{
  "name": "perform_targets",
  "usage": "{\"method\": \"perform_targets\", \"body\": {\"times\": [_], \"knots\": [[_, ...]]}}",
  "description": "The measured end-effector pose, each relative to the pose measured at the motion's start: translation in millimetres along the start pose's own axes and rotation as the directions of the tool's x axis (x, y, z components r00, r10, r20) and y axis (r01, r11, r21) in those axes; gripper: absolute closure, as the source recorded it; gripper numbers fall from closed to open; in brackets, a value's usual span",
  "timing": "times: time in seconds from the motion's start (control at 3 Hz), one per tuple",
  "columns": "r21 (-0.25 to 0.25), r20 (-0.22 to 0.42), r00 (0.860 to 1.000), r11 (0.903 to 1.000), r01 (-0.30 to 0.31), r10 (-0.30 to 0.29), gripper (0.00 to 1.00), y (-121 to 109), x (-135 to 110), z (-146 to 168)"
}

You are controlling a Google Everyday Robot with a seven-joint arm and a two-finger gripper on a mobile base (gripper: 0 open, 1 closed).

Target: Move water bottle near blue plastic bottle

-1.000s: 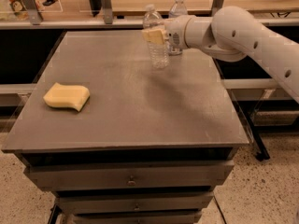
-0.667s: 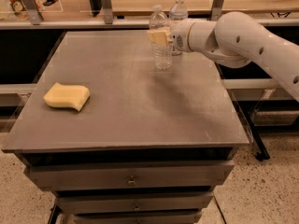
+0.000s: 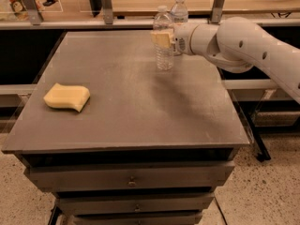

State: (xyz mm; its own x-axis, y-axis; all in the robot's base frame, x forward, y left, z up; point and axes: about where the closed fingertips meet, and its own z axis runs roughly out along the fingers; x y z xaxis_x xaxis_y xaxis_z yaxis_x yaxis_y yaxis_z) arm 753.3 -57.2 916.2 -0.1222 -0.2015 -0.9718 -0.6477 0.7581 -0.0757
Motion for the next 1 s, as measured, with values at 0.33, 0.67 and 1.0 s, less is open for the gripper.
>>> {"method": "perform_targets", "body": {"times": [0.33,0.67,1.0], "knots": [[0.000,0.000,1.000,1.0000,0.000,0.000,0.84,-0.1,-0.9,-0.2],[0.000,0.000,1.000,1.0000,0.000,0.000,0.61,-0.1,-1.4,-0.3],[0.000,0.000,1.000,1.0000,0.000,0.000,0.37,-0.1,-1.7,-0.4]]}}
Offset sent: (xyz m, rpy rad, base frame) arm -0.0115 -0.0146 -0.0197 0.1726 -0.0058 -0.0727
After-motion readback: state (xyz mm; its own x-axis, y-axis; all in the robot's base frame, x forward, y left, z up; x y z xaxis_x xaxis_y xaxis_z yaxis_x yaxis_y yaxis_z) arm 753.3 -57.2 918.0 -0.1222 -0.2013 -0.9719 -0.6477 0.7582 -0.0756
